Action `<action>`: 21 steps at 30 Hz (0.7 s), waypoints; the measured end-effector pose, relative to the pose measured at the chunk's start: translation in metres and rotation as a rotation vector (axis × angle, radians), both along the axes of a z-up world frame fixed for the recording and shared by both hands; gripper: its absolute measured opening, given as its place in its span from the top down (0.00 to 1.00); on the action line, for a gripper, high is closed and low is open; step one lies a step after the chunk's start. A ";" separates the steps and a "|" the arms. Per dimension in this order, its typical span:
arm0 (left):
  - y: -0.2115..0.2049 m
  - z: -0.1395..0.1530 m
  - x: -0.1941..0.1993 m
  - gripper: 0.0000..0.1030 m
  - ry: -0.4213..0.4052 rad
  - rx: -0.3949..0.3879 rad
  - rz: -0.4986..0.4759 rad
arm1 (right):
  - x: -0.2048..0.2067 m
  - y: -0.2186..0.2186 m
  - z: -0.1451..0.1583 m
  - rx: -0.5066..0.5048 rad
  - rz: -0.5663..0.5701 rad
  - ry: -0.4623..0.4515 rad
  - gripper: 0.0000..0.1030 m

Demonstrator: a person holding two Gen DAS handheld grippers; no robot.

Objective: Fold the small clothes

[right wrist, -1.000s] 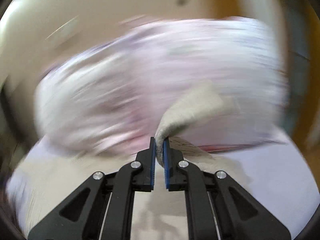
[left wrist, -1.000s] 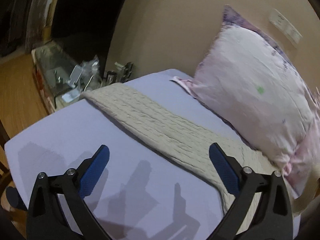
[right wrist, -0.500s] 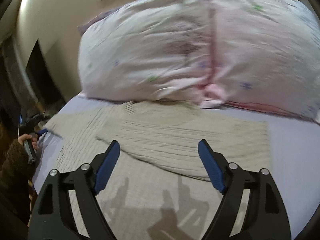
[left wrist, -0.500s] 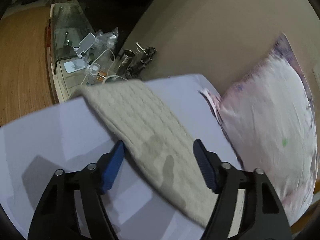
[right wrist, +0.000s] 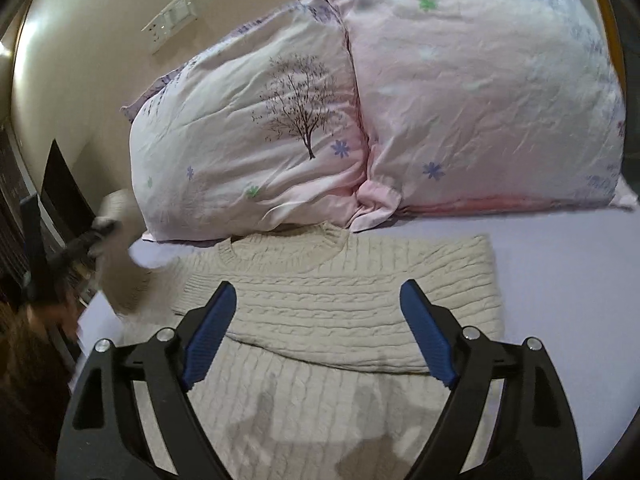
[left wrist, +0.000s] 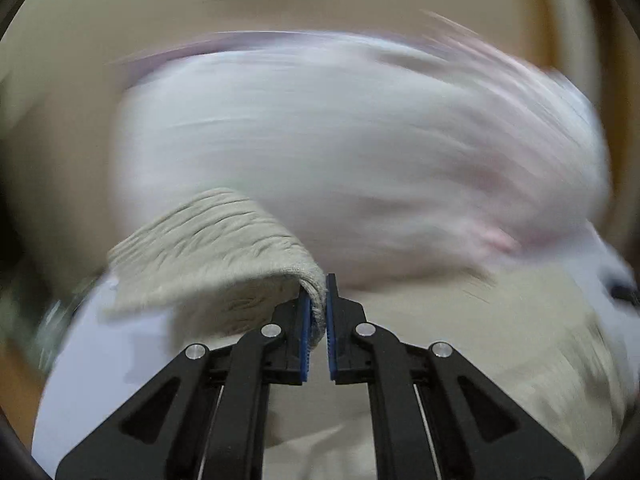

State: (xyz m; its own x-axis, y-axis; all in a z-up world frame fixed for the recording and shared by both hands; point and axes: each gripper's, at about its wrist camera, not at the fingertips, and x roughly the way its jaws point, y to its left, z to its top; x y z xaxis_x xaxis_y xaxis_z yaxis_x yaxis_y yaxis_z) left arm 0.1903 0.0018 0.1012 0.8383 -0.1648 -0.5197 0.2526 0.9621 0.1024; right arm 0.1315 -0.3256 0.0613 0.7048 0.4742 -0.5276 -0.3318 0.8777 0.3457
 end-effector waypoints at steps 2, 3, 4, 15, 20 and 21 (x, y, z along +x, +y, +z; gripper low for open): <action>-0.068 -0.031 -0.003 0.93 0.062 0.108 -0.148 | 0.015 -0.003 -0.011 0.044 -0.001 0.072 0.19; -0.104 -0.054 -0.010 0.93 0.106 0.185 -0.233 | 0.021 -0.007 -0.016 0.060 -0.009 0.102 0.19; -0.115 -0.063 -0.015 0.93 0.128 0.209 -0.262 | 0.026 -0.014 -0.021 0.079 -0.023 0.137 0.20; 0.076 -0.050 -0.080 0.70 0.200 -0.070 0.035 | 0.069 -0.017 -0.048 0.197 -0.015 0.330 0.59; 0.112 -0.061 -0.128 0.51 0.219 -0.057 0.175 | 0.085 0.059 -0.026 0.076 0.064 0.279 0.53; 0.117 -0.062 -0.130 0.48 0.233 -0.075 0.177 | 0.089 0.075 -0.026 0.047 0.075 0.278 0.49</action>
